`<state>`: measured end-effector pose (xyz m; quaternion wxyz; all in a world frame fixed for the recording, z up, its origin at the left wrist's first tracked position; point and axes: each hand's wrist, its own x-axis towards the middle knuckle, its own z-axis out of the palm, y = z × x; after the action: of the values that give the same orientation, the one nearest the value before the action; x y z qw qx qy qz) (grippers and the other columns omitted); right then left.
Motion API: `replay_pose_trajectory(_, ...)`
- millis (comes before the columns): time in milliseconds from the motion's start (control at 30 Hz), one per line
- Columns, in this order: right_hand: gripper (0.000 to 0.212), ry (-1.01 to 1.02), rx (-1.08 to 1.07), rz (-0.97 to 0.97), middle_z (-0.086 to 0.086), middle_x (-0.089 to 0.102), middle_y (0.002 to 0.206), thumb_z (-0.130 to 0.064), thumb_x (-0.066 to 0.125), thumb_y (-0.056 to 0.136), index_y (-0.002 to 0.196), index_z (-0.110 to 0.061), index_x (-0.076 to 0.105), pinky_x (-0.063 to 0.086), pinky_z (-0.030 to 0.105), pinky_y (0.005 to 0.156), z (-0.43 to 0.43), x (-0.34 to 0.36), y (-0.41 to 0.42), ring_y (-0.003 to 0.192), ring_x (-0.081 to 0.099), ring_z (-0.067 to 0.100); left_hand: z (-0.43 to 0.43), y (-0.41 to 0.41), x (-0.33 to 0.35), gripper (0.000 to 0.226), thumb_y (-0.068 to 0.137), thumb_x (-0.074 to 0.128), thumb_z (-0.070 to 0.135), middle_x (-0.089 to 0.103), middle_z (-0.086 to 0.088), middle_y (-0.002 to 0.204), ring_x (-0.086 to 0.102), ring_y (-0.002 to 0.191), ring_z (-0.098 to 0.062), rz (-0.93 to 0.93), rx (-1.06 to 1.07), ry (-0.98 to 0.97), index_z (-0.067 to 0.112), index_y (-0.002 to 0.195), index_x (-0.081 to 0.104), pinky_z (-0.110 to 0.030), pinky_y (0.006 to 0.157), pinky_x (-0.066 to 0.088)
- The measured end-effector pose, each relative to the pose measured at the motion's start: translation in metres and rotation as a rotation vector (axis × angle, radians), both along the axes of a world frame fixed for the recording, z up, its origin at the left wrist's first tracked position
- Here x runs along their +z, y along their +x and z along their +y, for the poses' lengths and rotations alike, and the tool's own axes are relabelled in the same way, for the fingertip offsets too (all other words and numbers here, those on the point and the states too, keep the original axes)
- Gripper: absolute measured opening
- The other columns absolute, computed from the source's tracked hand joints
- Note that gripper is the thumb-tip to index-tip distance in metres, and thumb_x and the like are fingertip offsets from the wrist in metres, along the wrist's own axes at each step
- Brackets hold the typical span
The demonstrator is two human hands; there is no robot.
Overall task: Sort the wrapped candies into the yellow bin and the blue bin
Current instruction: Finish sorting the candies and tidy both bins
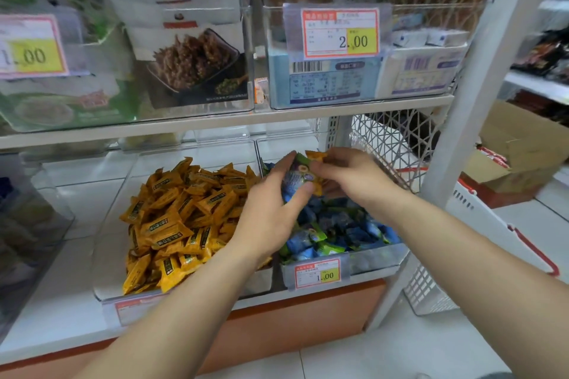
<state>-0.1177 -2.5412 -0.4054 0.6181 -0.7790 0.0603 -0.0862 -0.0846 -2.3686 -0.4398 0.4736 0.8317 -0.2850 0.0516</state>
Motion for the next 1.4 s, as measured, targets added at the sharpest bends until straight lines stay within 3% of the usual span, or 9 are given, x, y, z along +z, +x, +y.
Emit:
replay_pose_trajectory(133, 0.017, 0.141, -0.023, 0.004, 0.002, 0.074, 0.078, -0.030, 0.068, 0.093, 0.098, -0.014, 0.068, 0.055, 0.026, 0.063, 0.007, -0.007, -0.003, 0.070, 0.071, 0.018, 0.000, 0.004, 0.000, 0.054, 0.091, 0.065, 0.047, 0.061, 0.019, 0.117, 0.058, 0.108, 0.000, -0.024, 0.039, -0.084, 0.031, 0.140, 0.050, -0.003, 0.084, 0.043)
replay_pose_trajectory(367, 0.014, 0.140, -0.204, -0.012, 0.004, 0.074, 0.075, -0.027, 0.061, 0.097, 0.096, -0.013, 0.064, 0.056, 0.036, 0.070, -0.014, -0.003, -0.002, 0.067, 0.070, 0.025, 0.007, 0.007, -0.009, 0.073, 0.084, 0.047, 0.072, 0.062, 0.003, 0.133, 0.053, 0.123, -0.022, -0.229, 0.124, 0.389, 0.029, 0.143, 0.048, -0.038, 0.097, 0.049)
replay_pose_trajectory(600, 0.020, 0.264, 0.084, 0.005, 0.008, 0.076, 0.087, -0.025, 0.055, 0.101, 0.101, -0.010, 0.068, 0.059, 0.030, 0.068, 0.005, -0.004, -0.005, 0.078, 0.074, 0.024, -0.001, 0.000, 0.003, 0.046, 0.091, 0.060, 0.051, 0.064, 0.021, 0.119, 0.060, 0.108, 0.002, -0.088, -0.028, -0.064, 0.035, 0.134, 0.055, -0.022, 0.092, 0.051)
replay_pose_trajectory(767, 0.019, 0.243, 0.187, 0.068, 0.005, 0.077, 0.094, -0.022, 0.051, 0.103, 0.104, -0.018, 0.070, 0.060, 0.029, 0.071, 0.018, -0.006, -0.005, 0.085, 0.075, 0.023, 0.007, 0.003, 0.011, 0.033, 0.090, 0.065, 0.027, 0.068, 0.023, 0.103, 0.062, 0.094, 0.009, -0.109, 0.096, -0.109, 0.032, 0.123, 0.067, -0.006, 0.081, 0.045)
replay_pose_trajectory(933, 0.027, -0.360, 0.073, 0.044, 0.002, 0.073, 0.106, -0.033, 0.054, 0.100, 0.124, -0.024, 0.061, 0.054, 0.041, 0.084, 0.004, -0.006, -0.006, 0.090, 0.071, 0.020, 0.044, 0.022, 0.019, 0.037, 0.086, 0.066, 0.028, 0.065, 0.018, 0.105, 0.061, 0.091, -0.002, -0.265, 0.239, 0.187, 0.033, 0.123, 0.067, -0.015, 0.077, 0.046)
replay_pose_trajectory(1067, 0.028, -0.565, 0.463, 0.093, -0.017, 0.059, 0.131, -0.040, 0.059, 0.097, 0.125, -0.040, 0.063, 0.041, 0.018, 0.096, 0.005, -0.021, -0.011, 0.117, 0.055, -0.001, 0.070, 0.035, 0.015, 0.046, 0.090, 0.065, 0.033, 0.056, -0.005, 0.139, 0.048, 0.128, -0.030, -0.321, 0.383, 0.531, 0.023, 0.134, 0.061, -0.043, 0.103, 0.044)
replay_pose_trajectory(1167, 0.037, -0.926, 0.632, 0.234, -0.005, 0.037, 0.151, -0.044, 0.055, 0.095, 0.131, -0.050, 0.056, 0.038, 0.028, 0.101, 0.010, -0.047, -0.003, 0.134, 0.043, 0.015, 0.059, 0.025, 0.019, 0.043, 0.090, 0.058, 0.044, 0.060, 0.000, 0.132, 0.053, 0.122, -0.024, -0.380, 0.278, 0.451, 0.026, 0.129, 0.062, -0.039, 0.096, 0.048)
replay_pose_trajectory(1300, 0.031, -1.185, 0.420, 0.139, -0.004, 0.048, 0.134, -0.032, 0.059, 0.092, 0.121, -0.041, 0.063, 0.047, 0.035, 0.087, -0.015, -0.052, 0.012, 0.124, 0.048, 0.025, 0.039, 0.006, 0.010, 0.047, 0.088, 0.052, 0.053, 0.063, 0.009, 0.128, 0.057, 0.116, -0.014, -0.423, 0.022, 0.560, 0.032, 0.129, 0.060, -0.035, 0.092, 0.053)
replay_pose_trajectory(1400, 0.033, -1.323, 0.289, 0.297, -0.003, 0.037, 0.150, -0.057, 0.055, 0.093, 0.122, -0.044, 0.063, 0.044, 0.043, 0.100, -0.044, -0.052, 0.014, 0.135, 0.035, 0.027, 0.035, 0.006, -0.001, 0.040, 0.089, 0.055, 0.050, 0.062, 0.012, 0.127, 0.054, 0.119, -0.011, -0.495, -0.049, 0.673, 0.031, 0.124, 0.065, -0.033, 0.091, 0.053)
